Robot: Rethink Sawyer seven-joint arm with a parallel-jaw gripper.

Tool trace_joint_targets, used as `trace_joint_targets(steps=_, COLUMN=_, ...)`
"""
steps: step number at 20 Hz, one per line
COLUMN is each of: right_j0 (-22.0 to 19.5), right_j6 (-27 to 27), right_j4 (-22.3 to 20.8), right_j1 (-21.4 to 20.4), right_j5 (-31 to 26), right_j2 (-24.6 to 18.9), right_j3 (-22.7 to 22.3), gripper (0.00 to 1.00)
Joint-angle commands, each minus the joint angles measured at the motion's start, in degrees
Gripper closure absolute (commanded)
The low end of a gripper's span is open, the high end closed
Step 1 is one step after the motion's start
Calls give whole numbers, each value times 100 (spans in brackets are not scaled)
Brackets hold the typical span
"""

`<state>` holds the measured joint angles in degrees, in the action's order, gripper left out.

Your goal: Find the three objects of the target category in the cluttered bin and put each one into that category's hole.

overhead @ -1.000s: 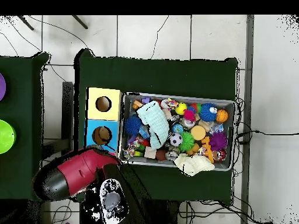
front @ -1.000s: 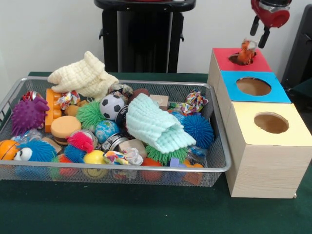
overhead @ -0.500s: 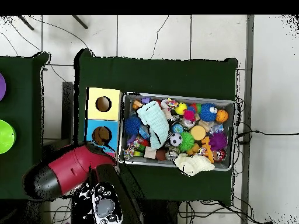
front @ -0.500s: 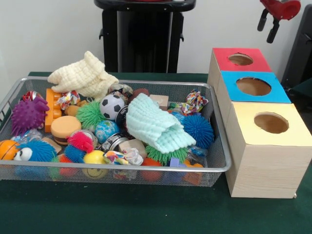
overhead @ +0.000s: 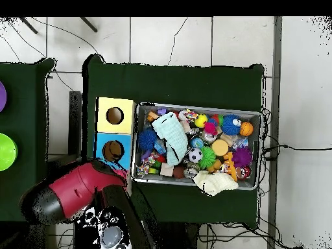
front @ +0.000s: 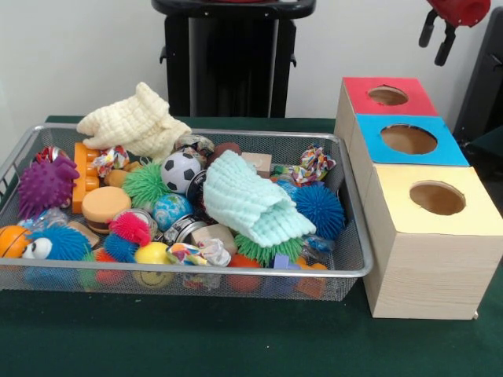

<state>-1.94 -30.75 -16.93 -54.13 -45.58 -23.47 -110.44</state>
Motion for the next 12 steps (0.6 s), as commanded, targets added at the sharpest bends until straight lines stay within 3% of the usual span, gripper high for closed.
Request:
trace_joint_targets(steps=1, right_j0=-193, right_j6=-517, right_j4=-327, right_j1=106, right_j5=-523, right_j2=53, right_j3=107, gripper=0)
trace_joint_targets(steps=7, right_j0=-429, right_j6=-496, right_j4=-338, right_j1=679, right_j5=-53, right_j2=19, right_j3=147, gripper=0)
trace_joint_targets(steps=12, right_j0=-678, right_j6=-348, right_j4=-169, right_j1=988, right_j5=-207, right_j2=-101, right_j3=418, gripper=0)
